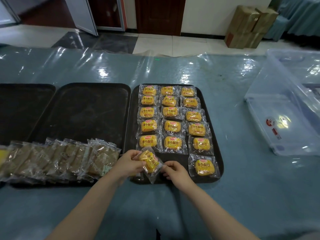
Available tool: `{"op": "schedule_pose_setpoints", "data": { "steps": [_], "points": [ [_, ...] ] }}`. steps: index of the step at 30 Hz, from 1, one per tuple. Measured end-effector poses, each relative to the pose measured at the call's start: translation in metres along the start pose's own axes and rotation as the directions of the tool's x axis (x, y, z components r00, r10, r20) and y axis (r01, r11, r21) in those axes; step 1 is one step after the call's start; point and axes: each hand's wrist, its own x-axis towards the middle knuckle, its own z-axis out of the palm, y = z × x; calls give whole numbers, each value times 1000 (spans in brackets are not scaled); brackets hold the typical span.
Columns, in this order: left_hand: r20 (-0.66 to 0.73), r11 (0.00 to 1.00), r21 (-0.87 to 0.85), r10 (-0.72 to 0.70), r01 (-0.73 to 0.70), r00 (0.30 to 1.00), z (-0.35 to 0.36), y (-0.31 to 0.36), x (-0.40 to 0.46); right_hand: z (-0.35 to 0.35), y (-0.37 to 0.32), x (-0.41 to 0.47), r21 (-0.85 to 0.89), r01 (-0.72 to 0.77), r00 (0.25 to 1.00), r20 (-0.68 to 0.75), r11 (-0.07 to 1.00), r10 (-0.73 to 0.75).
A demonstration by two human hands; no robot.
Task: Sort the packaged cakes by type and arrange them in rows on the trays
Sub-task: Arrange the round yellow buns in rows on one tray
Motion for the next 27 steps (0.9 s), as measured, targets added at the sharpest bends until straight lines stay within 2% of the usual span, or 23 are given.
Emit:
{"op": "schedule_pose_setpoints", "data": {
  "steps": [6, 13, 16, 20, 24, 27],
  "points": [
    [40, 971, -237, -31, 39, 999, 16, -3, -2, -14, -5, -11, 351, -107, 992, 100, 930, 77],
    [61, 936, -322, -126, 139, 990, 32, -13, 2, -27, 1, -17, 448, -109, 993, 96, 887, 73],
    [88, 948, -273, -143, 162, 986, 36, -14, 2, -35, 4, -15, 373, -80, 997, 21, 924, 78],
    [134, 965, -174, -173, 195, 976, 38, -12, 1, -46, 4, -13, 88, 9, 991, -132, 996, 3],
    [89, 971, -76, -219, 226, 972, 46, -15, 4, -57, 2, -13, -172, 44, 975, -207, 984, -80],
    [35, 984, 101, -148, 144, 988, 53, -19, 7, -61, -1, -11, -262, 56, 969, -217, 963, -116]
  ]
}}
